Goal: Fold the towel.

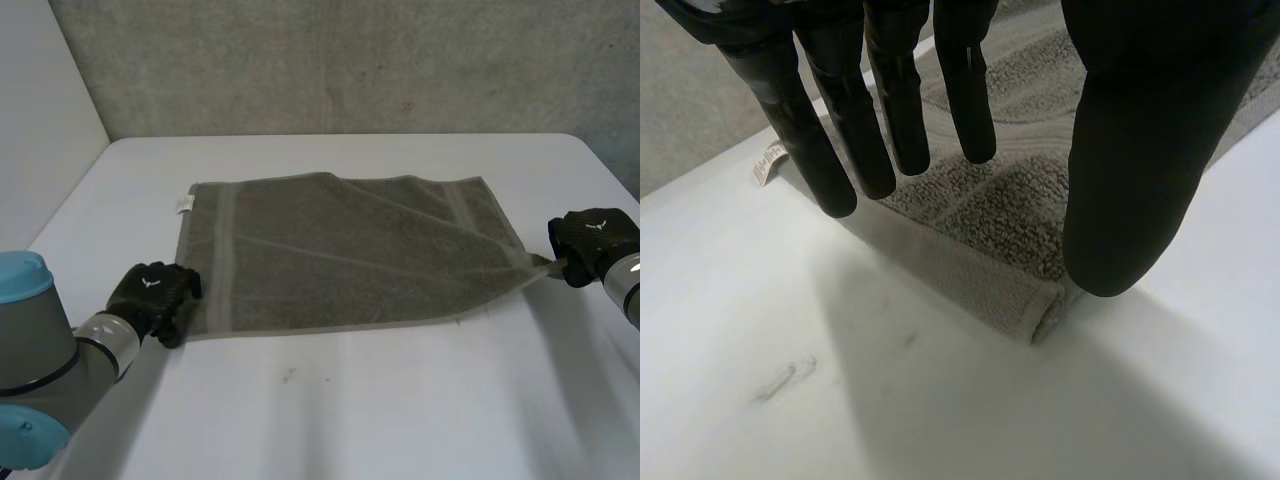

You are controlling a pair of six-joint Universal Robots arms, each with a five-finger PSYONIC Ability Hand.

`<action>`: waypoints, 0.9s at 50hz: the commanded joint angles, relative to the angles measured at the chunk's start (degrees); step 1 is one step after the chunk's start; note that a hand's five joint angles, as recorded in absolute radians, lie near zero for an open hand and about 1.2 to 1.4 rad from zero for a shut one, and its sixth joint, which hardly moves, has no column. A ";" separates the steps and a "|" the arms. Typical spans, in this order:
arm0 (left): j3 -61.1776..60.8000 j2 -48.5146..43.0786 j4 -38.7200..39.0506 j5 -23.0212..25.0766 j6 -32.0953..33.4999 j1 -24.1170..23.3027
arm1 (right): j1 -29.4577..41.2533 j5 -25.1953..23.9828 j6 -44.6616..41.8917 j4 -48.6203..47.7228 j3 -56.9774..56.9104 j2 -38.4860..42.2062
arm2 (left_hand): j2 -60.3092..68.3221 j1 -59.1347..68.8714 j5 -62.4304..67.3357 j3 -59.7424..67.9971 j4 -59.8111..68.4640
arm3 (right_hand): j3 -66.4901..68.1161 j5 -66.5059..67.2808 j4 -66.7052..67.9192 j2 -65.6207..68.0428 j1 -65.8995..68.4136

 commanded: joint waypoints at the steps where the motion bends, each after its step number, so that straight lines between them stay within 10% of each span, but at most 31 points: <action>1: 0.60 -1.39 -0.07 -0.03 0.26 -0.01 | 0.10 -0.03 -0.01 0.00 0.22 0.05 | 5.04 5.10 4.99 5.06 4.97 | 12.05 12.87 11.57 12.95 24.69; 45: 0.77 0.19 -1.48 -0.39 2.46 -0.18 | 0.10 0.06 -1.24 -0.09 0.40 0.49 | -1.01 -0.96 -1.06 -0.99 -1.09 | 12.05 12.87 11.57 12.95 24.69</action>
